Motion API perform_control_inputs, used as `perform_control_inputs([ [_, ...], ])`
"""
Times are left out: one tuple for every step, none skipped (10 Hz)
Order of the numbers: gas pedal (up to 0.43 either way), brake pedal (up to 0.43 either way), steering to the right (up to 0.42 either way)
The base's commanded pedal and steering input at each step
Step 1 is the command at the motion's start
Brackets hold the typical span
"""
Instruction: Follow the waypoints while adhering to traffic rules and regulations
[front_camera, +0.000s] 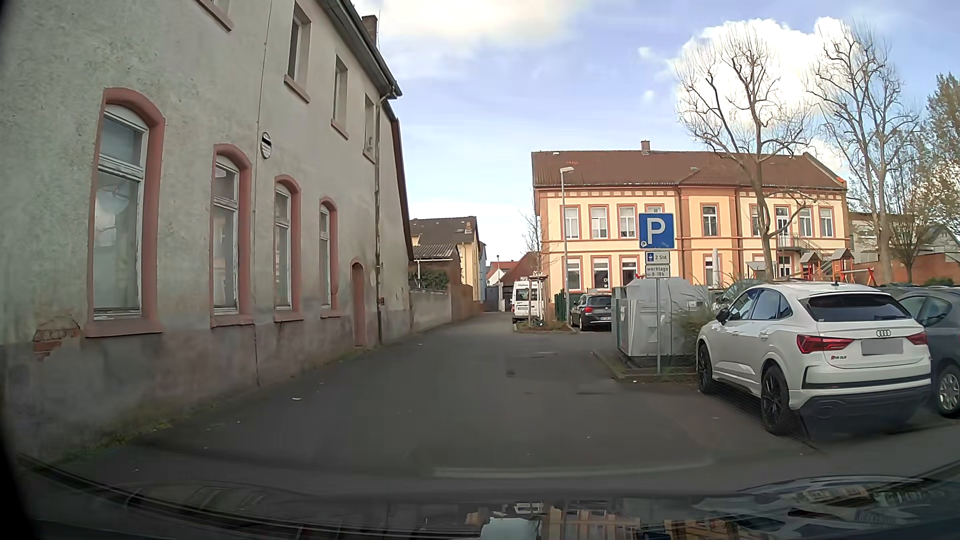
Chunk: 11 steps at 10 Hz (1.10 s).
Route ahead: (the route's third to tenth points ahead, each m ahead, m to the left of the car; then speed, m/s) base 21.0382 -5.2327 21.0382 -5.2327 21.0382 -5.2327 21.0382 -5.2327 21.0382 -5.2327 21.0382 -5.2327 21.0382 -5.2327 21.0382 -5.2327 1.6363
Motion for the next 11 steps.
perform_control_inputs([
  [0.287, 0.000, -0.070],
  [0.287, 0.000, -0.065],
  [0.287, 0.000, -0.063],
  [0.287, 0.000, -0.063],
  [0.287, 0.000, -0.063],
  [0.287, 0.000, -0.062],
  [0.287, 0.000, -0.062],
  [0.287, 0.000, -0.061],
  [0.287, 0.000, -0.061],
  [0.287, 0.000, -0.059],
  [0.287, 0.000, -0.059],
])
